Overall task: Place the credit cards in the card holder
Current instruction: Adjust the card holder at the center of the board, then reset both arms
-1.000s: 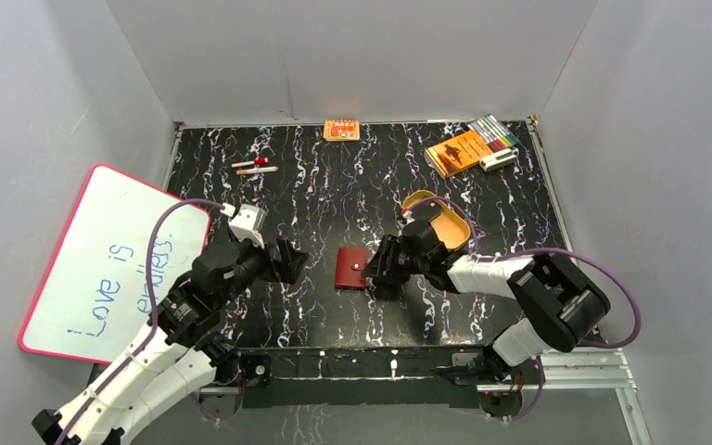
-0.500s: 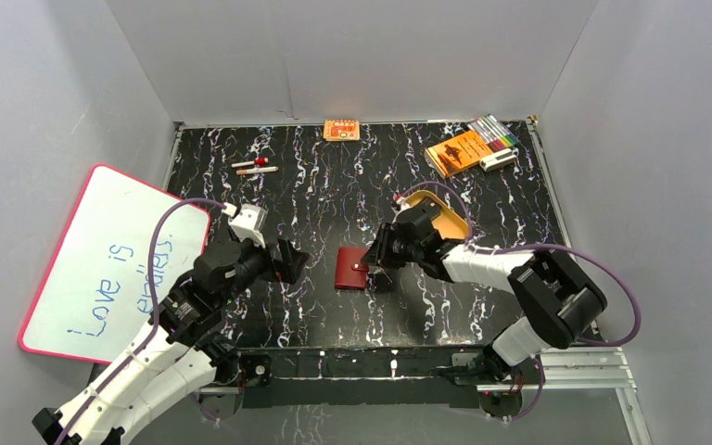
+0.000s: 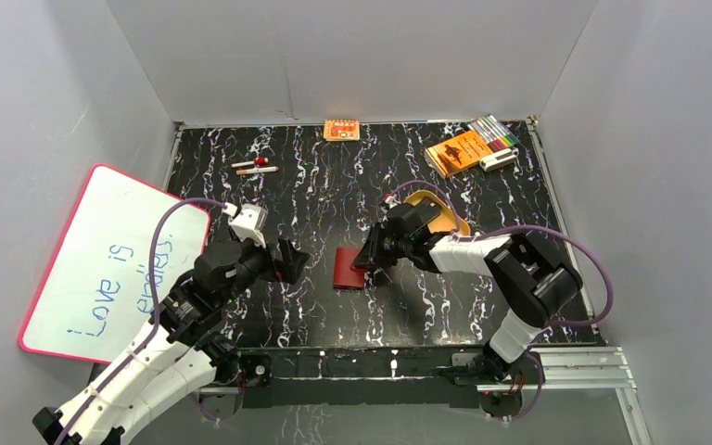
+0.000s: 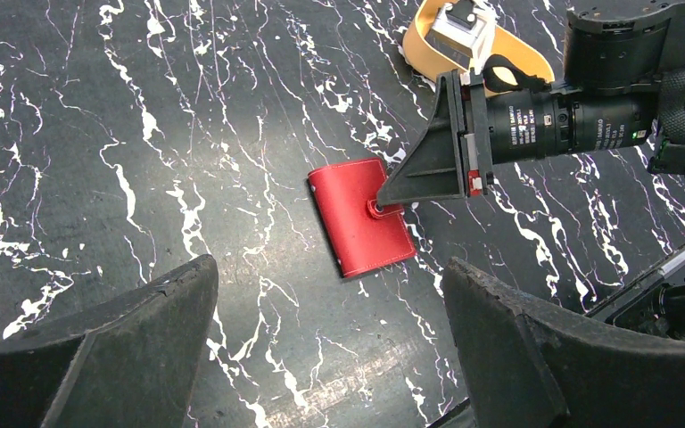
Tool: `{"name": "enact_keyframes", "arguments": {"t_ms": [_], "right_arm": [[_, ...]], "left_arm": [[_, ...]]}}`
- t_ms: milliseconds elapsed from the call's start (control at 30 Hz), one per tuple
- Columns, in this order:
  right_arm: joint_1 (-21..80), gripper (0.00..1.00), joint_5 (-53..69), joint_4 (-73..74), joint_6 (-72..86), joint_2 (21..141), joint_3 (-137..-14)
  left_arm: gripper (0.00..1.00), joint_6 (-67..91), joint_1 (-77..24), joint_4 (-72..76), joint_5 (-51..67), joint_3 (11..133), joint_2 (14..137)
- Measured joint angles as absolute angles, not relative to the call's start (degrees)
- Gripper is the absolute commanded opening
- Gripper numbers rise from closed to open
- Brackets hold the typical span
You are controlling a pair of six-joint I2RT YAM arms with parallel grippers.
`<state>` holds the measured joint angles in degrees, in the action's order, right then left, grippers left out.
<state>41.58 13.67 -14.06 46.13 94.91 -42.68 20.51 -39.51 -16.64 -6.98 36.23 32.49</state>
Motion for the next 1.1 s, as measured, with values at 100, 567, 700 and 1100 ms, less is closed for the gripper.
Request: {"name": "enact_keyframes", "arguments": {"t_ms": [100,567,700,1100], "right_arm": [[41.6,0.29,14.1,-14.3,46.2,95.3,-42.9],[41.8,0.54,11.2,-6.6,42.6,86.8,-44.7],[43.7,0.56,5.6,-0.7,38.9,80.1,-47.2],[47.7,0.99,-25.5,18.5,43.5,58.6,-43.5]], "left_arm": [[0.93,20.5,-39.5,-16.6,-7.0,36.2,32.5],[0.93,20.5,-39.5,-16.6,-7.0,36.2,32.4],[0.93,20.7,-39.5,-16.5,-7.2,36.2,32.2],[0.94,36.3,-39.5,-19.4,-13.6,37.7,42.7]]}}
